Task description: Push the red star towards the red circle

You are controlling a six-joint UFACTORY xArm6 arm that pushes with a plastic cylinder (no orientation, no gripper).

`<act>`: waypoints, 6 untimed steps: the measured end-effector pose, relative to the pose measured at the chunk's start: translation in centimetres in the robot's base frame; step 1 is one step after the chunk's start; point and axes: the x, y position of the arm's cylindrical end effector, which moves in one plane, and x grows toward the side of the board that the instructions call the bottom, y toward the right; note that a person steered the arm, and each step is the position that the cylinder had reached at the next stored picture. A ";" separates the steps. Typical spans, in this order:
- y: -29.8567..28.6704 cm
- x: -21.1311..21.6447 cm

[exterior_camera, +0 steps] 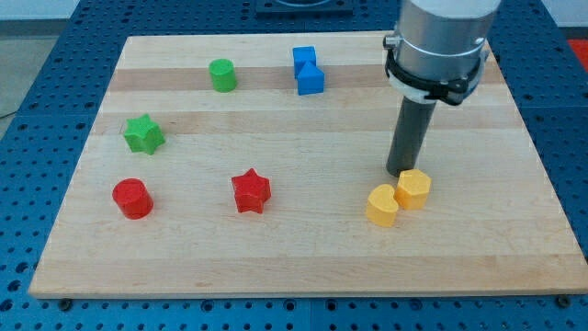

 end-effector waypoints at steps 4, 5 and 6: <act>-9.3 1.9; -13.8 3.2; -18.5 3.4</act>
